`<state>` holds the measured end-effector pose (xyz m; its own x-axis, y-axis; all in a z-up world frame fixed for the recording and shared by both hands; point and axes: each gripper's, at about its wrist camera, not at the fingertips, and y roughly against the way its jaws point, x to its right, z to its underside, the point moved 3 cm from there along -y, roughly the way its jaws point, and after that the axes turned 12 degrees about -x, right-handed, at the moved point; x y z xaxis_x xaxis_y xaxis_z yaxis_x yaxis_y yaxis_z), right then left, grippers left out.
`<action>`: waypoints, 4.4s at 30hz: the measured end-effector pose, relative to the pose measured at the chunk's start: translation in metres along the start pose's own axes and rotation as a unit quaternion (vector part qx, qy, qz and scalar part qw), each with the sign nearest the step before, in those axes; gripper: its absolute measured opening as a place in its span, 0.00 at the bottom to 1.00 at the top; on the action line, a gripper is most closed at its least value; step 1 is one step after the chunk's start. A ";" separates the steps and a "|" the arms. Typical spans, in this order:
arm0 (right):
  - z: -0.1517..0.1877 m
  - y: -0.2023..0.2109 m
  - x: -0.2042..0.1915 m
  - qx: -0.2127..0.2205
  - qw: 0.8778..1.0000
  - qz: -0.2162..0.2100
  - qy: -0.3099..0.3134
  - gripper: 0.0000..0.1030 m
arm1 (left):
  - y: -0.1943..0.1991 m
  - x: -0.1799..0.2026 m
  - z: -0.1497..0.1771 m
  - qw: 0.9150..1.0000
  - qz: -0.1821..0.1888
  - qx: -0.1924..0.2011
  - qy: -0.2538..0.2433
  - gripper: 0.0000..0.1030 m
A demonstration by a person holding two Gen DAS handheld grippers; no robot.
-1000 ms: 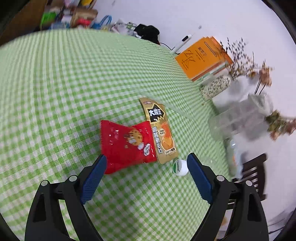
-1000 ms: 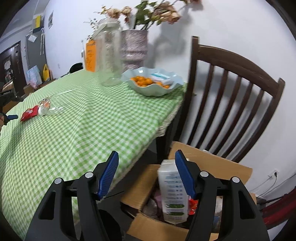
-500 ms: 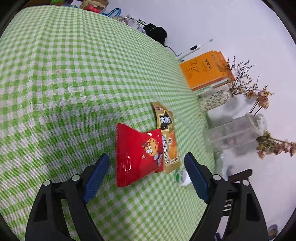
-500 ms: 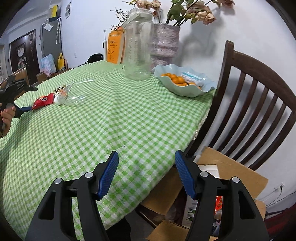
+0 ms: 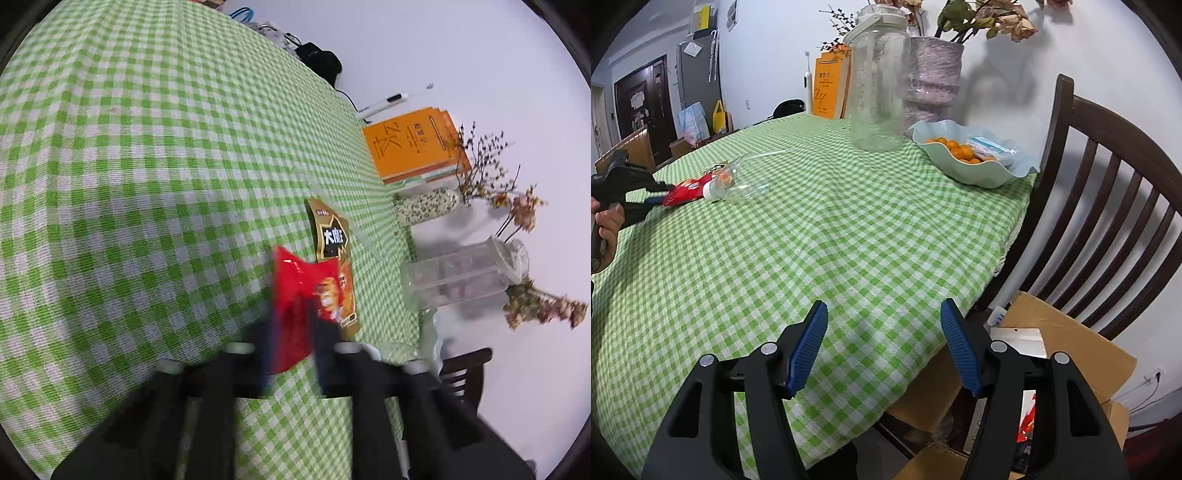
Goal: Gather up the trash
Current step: 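Grasp the red snack packet with the left tool and lift it, then grasp the clear plastic cup with the right tool while the left tool holds the packet, then carry the packet and cup over the cardboard box with both tools, then open both tools to drop the packet and cup into the box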
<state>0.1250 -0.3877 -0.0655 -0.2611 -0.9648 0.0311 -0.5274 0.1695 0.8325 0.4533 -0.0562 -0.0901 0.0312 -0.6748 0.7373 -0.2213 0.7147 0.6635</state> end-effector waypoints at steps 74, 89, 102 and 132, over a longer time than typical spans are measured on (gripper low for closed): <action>0.119 0.068 0.232 0.004 0.959 -0.018 -0.281 0.02 | -0.061 0.278 0.271 0.897 0.021 -0.142 -0.419 0.00; 0.157 0.012 0.267 -0.038 0.953 -0.037 -0.299 0.03 | -0.188 0.277 0.397 0.852 -0.067 -0.274 -0.442 0.00; 0.172 -0.011 0.289 -0.050 0.949 -0.066 -0.305 0.03 | -0.264 0.239 0.404 0.865 -0.164 -0.284 -0.379 0.00; 0.163 -0.008 0.297 -0.041 0.947 -0.046 -0.315 0.48 | -0.267 0.262 0.411 0.859 -0.147 -0.249 -0.423 0.55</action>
<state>-0.0800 -0.6431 -0.1531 -0.6611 -0.6589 -0.3589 -0.5138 0.0490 0.8565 0.1204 -0.4997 -0.1259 -0.7515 -0.5811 0.3125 0.1257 0.3390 0.9324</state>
